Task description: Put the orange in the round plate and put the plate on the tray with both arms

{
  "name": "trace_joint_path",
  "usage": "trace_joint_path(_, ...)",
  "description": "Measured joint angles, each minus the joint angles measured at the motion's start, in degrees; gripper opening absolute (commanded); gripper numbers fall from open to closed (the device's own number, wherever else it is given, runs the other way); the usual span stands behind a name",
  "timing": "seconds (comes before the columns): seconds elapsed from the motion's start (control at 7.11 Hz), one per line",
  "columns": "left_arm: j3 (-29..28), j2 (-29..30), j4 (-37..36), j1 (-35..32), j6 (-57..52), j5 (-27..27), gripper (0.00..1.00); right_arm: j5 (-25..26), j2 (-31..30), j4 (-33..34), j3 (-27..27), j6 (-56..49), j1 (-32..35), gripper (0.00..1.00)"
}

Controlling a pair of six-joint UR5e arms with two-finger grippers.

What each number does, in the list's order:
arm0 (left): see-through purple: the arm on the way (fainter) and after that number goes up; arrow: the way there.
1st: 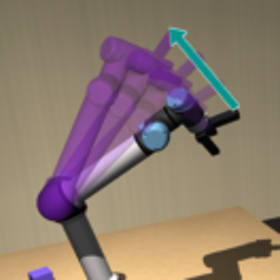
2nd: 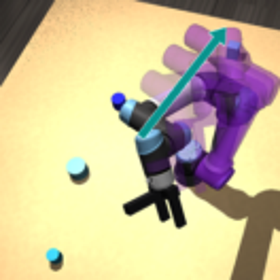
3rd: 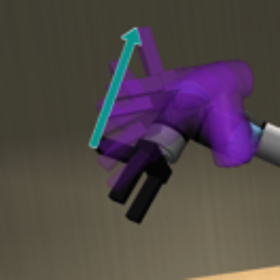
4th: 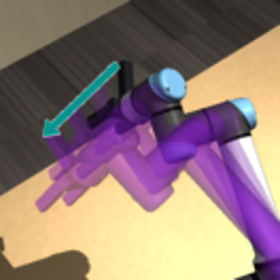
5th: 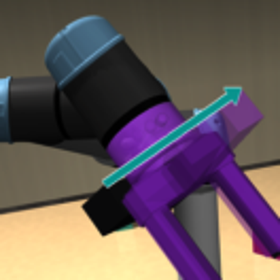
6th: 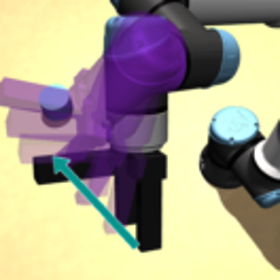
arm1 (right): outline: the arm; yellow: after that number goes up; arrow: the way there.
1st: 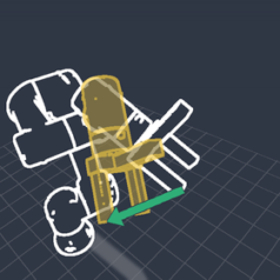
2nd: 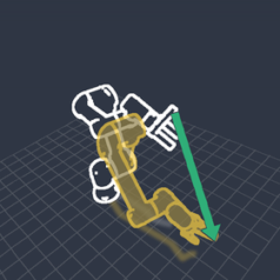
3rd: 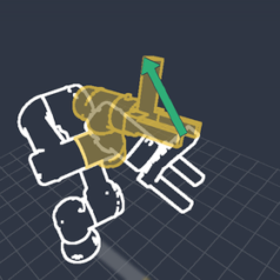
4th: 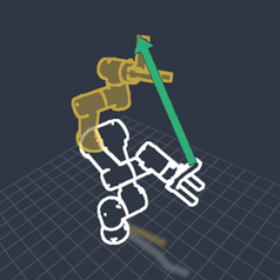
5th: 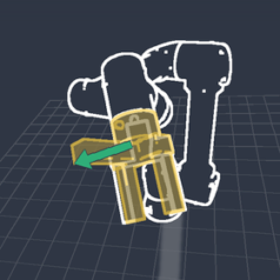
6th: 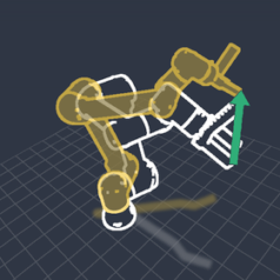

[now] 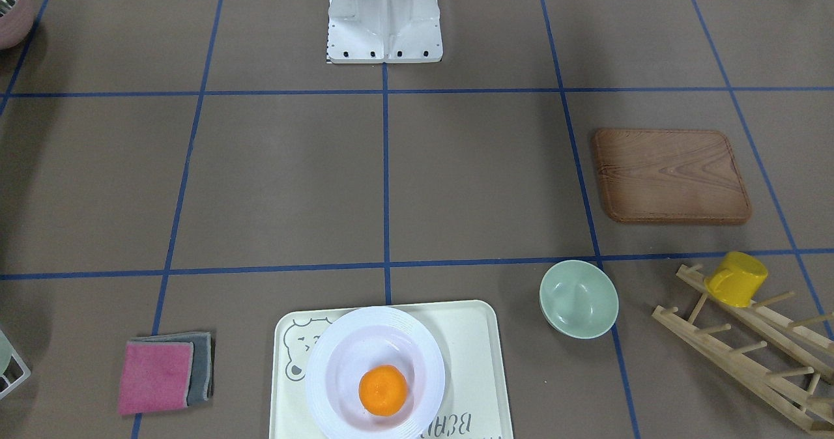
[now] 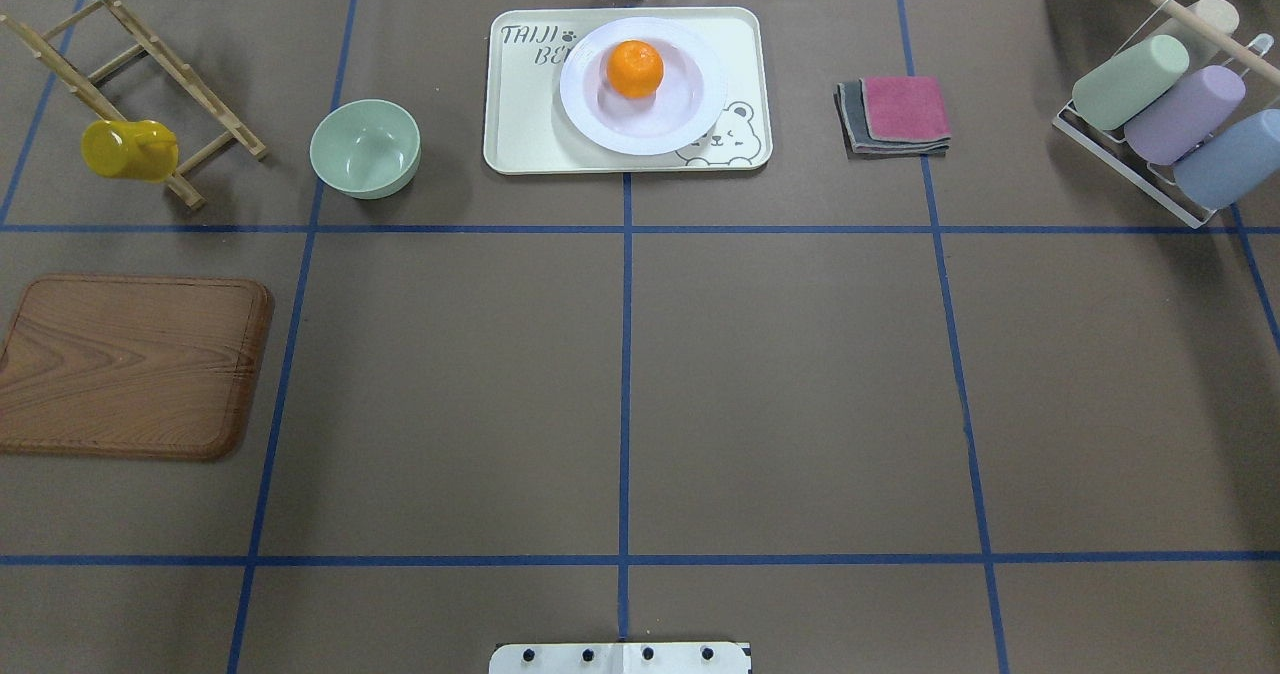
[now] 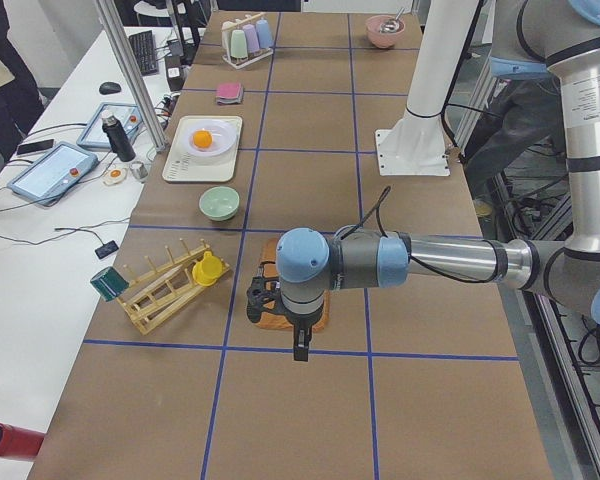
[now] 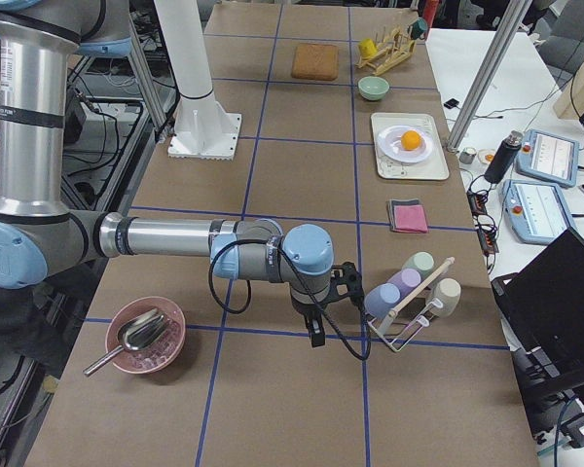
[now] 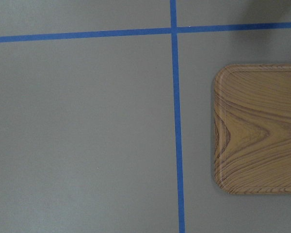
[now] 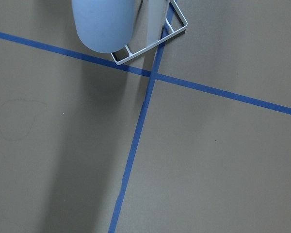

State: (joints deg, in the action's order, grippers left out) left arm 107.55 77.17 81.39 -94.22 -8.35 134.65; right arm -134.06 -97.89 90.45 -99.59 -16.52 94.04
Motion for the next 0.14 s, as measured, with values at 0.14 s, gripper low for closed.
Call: trace_joint_path(0.14, 0.01, 0.00, 0.00, 0.00, 0.00, 0.00, 0.99, 0.00, -0.01, -0.01, 0.00, 0.00, 0.00, 1.00)
